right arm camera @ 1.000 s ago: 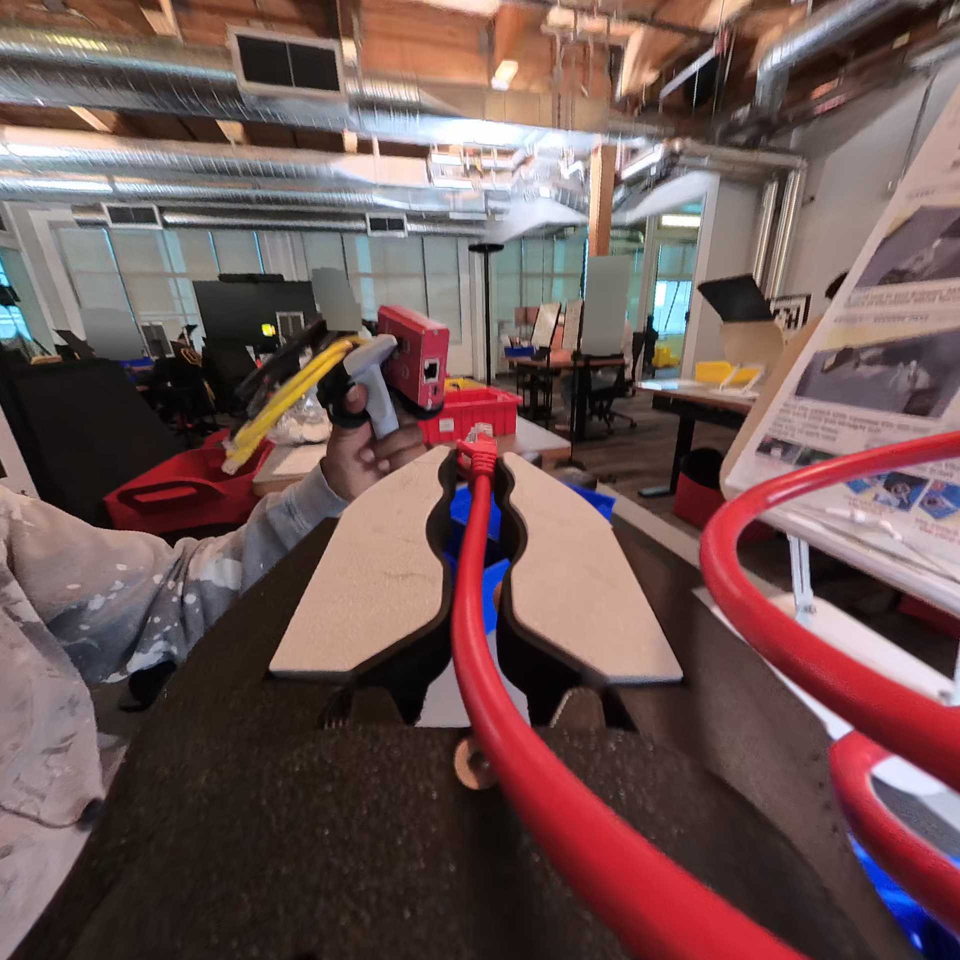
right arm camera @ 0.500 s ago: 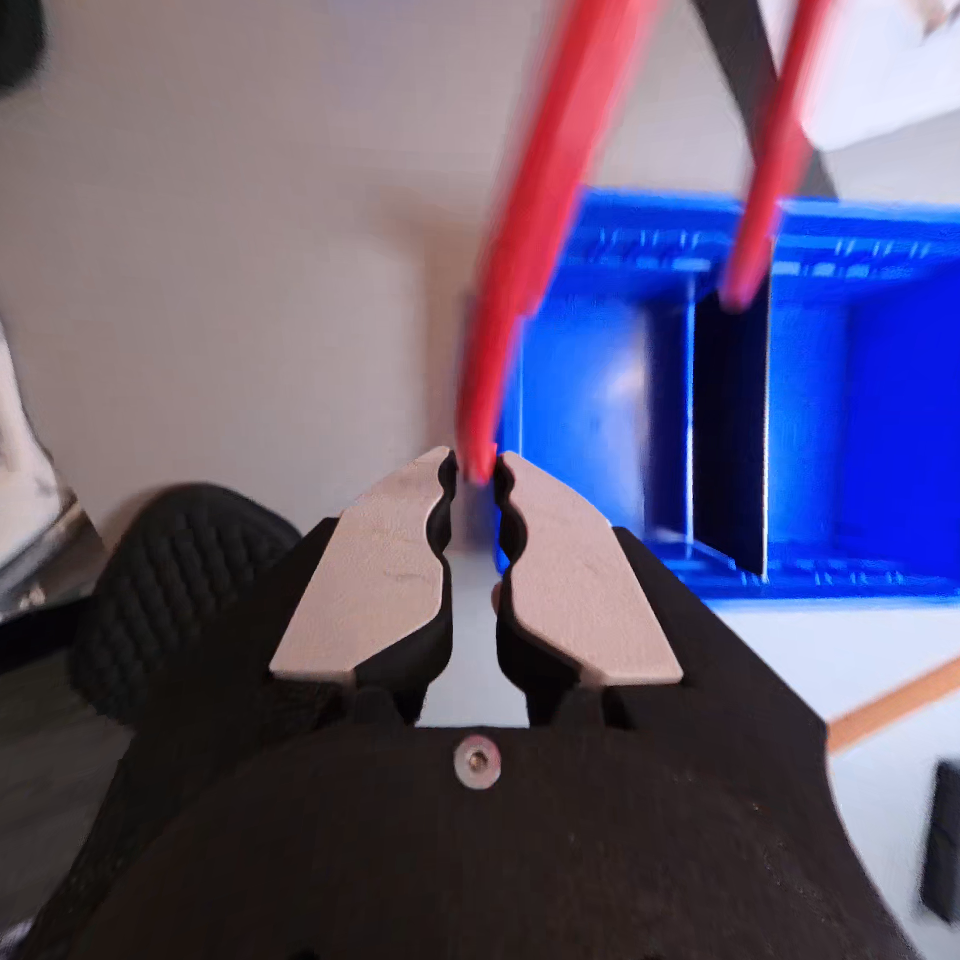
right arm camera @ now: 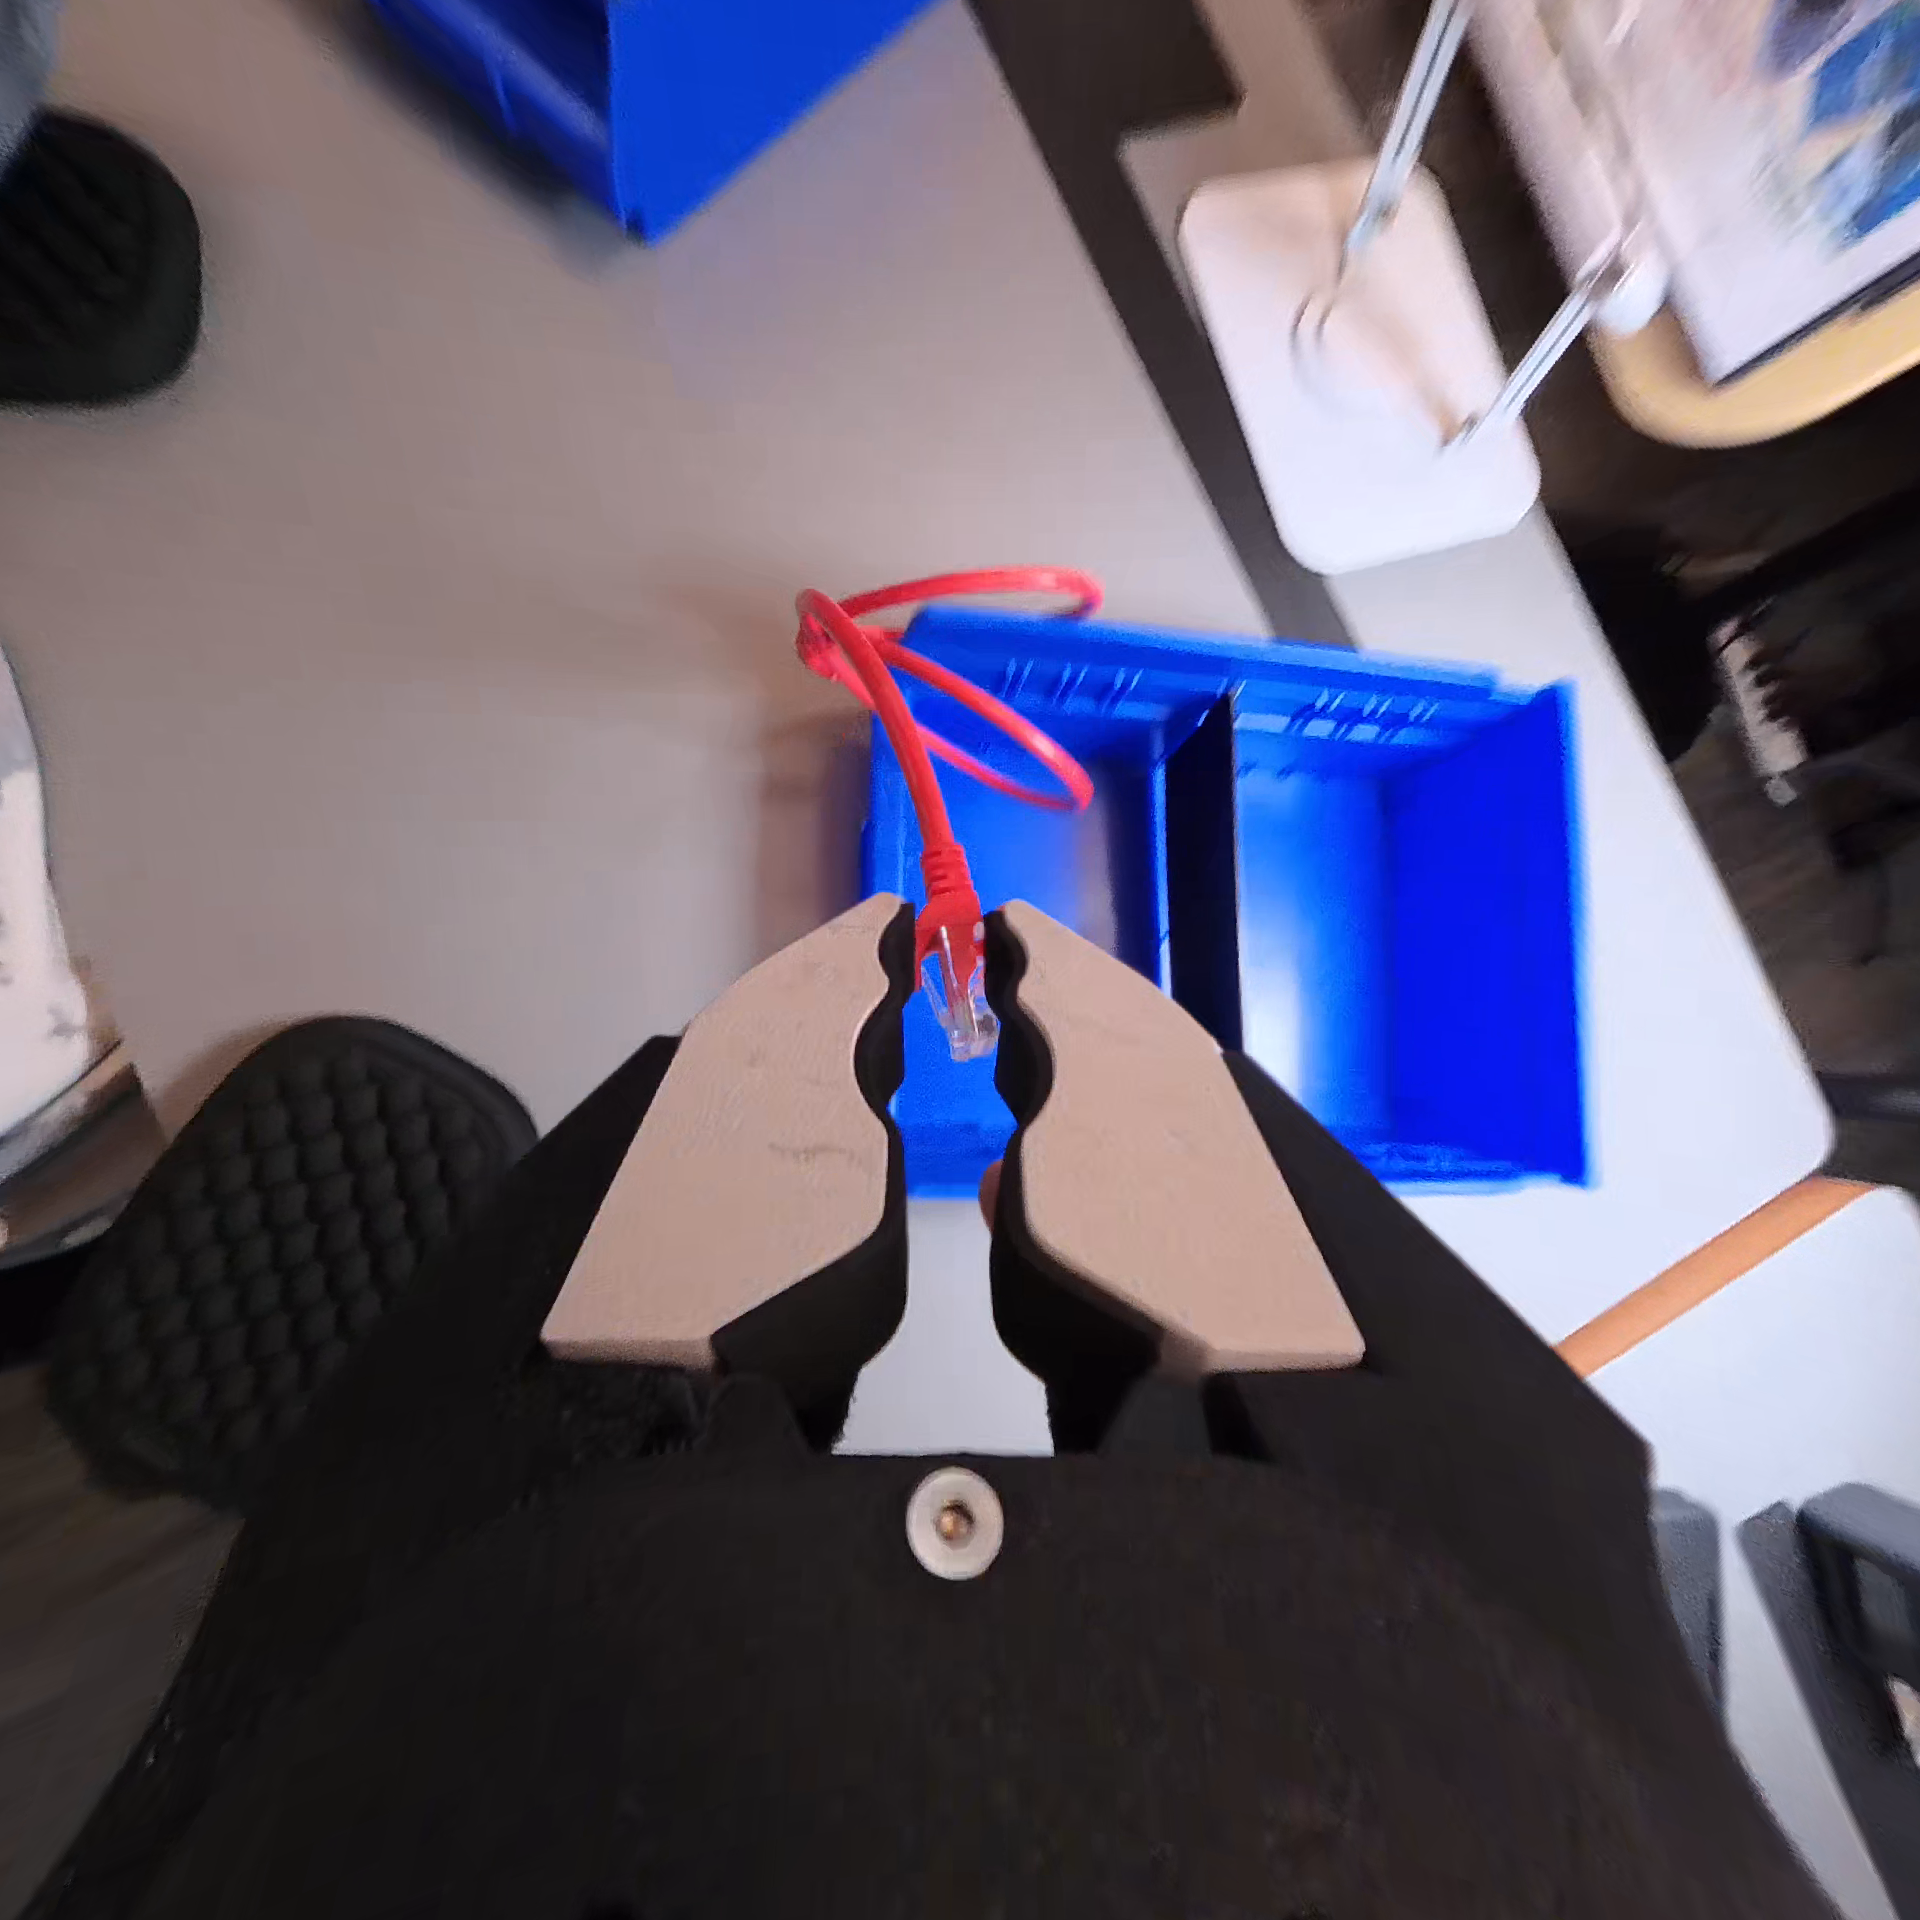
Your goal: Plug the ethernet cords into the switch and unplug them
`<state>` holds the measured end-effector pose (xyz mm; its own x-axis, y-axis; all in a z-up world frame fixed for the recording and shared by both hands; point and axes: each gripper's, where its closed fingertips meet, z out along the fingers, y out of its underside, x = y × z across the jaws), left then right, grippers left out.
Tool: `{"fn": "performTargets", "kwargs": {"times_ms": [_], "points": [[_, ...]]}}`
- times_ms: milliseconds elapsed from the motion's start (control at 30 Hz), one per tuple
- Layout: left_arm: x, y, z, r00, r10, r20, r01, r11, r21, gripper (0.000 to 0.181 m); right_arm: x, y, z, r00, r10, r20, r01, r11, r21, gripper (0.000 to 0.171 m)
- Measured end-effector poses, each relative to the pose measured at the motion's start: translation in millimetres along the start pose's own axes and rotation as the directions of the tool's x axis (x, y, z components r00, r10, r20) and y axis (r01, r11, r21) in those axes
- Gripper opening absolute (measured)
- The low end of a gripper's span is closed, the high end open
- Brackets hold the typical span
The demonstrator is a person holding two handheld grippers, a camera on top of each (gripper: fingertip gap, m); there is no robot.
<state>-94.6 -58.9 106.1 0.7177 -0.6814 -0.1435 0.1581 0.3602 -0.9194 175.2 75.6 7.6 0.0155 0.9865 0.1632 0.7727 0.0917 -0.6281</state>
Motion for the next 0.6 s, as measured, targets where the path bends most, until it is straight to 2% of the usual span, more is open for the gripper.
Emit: {"fn": "performTargets", "kwargs": {"times_ms": [33,133,200,367,533,600], "points": [[-0.5,1.2,0.3,1.000,-0.005,0.000,0.005,1.000,-0.001,0.031,2.4,-12.3,-5.0,1.000,-0.009,-0.019,0.010,0.999,0.048,0.012],[-0.9,3.4,0.9,1.000,-0.010,0.000,0.010,1.000,-0.005,0.031,9.2,-51.2,-25.4,0.998,-0.023,-0.066,0.036,0.979,0.202,0.012],[-0.4,3.9,0.9,1.000,-0.006,0.000,0.006,1.000,-0.010,0.031,10.8,-67.2,-40.7,0.996,-0.034,-0.082,0.053,0.969,0.240,0.012],[-2.1,3.0,-1.0,1.000,0.002,0.007,-0.002,1.000,-0.009,0.031,18.9,-60.1,-63.6,0.988,-0.048,-0.147,0.067,0.990,0.127,0.012],[-2.6,1.4,-1.7,1.000,-0.020,0.002,0.020,1.000,0.005,0.031,15.1,-66.2,-86.2,0.986,-0.012,-0.164,0.048,0.974,0.220,0.012],[-1.4,1.3,-1.2,1.000,-0.020,0.000,0.020,1.000,0.005,0.031,17.0,-58.2,-85.5,0.983,-0.003,-0.185,0.038,0.981,0.189,0.011]]}}
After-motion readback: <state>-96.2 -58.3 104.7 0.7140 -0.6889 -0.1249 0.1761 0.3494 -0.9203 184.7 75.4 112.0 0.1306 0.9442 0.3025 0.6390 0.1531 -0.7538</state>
